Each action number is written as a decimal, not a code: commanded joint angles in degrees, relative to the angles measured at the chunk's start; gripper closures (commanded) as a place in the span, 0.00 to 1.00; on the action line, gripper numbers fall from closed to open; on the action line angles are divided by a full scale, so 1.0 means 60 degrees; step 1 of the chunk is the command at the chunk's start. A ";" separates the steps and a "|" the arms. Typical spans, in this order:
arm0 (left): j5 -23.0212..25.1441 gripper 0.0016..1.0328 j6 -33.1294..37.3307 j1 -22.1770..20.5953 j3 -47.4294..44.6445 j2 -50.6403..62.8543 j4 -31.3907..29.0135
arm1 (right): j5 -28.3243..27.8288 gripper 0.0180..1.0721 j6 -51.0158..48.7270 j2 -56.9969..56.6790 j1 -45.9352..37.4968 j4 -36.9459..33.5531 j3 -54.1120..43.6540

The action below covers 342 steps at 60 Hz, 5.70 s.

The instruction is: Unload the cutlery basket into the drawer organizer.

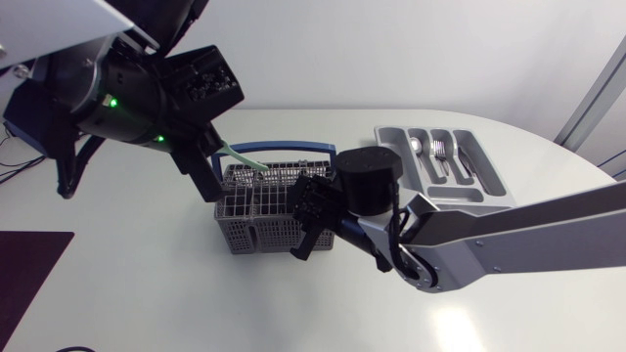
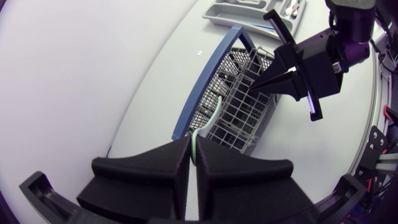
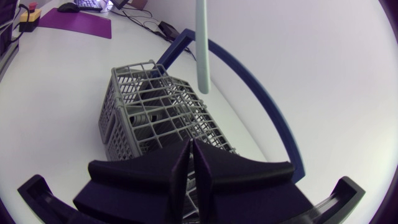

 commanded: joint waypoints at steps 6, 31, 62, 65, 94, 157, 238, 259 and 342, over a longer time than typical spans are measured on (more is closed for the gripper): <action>0.0264 0.97 -0.0298 0.0345 0.0478 -0.0449 -0.0300 | 0.0121 0.89 0.0083 -0.0373 0.0068 0.0014 -0.0148; 0.0278 0.97 -0.0225 0.0623 -0.0049 -0.2089 -0.0286 | 0.0135 0.89 -0.0034 0.1180 0.0053 -0.0015 0.0804; 0.0747 0.97 -0.0445 0.0887 0.0039 -0.2397 0.0022 | 0.0560 0.89 -0.0004 -0.1018 0.0053 -0.0630 0.0453; 0.1055 0.97 -0.0664 0.0975 0.0039 -0.2397 0.0051 | 0.0736 0.88 0.0054 -0.1384 0.0083 -0.0689 0.0306; 0.5156 0.97 -0.2496 0.2103 0.0962 0.0049 -0.0359 | 0.1981 0.43 -0.0092 -0.4006 0.0932 -0.1363 -0.0763; 0.6885 0.97 -0.2393 0.1985 0.2075 0.1456 -0.1516 | 0.2083 0.52 -0.0708 -0.2658 0.1694 -0.1143 0.0072; 0.6958 0.41 -0.2422 0.1956 0.1767 0.1250 -0.1428 | 0.2069 0.88 -0.0722 -0.2439 0.1694 -0.1363 0.0248; 0.7002 0.05 -0.2701 0.2601 0.1928 0.0650 -0.0857 | 0.1981 0.88 -0.0678 -0.3010 0.1650 -0.1656 -0.0250; 0.4819 0.05 -0.1338 0.4695 -0.3946 -0.2573 0.4929 | -0.6501 0.88 -0.8369 -0.2277 -1.0215 -0.8482 0.0174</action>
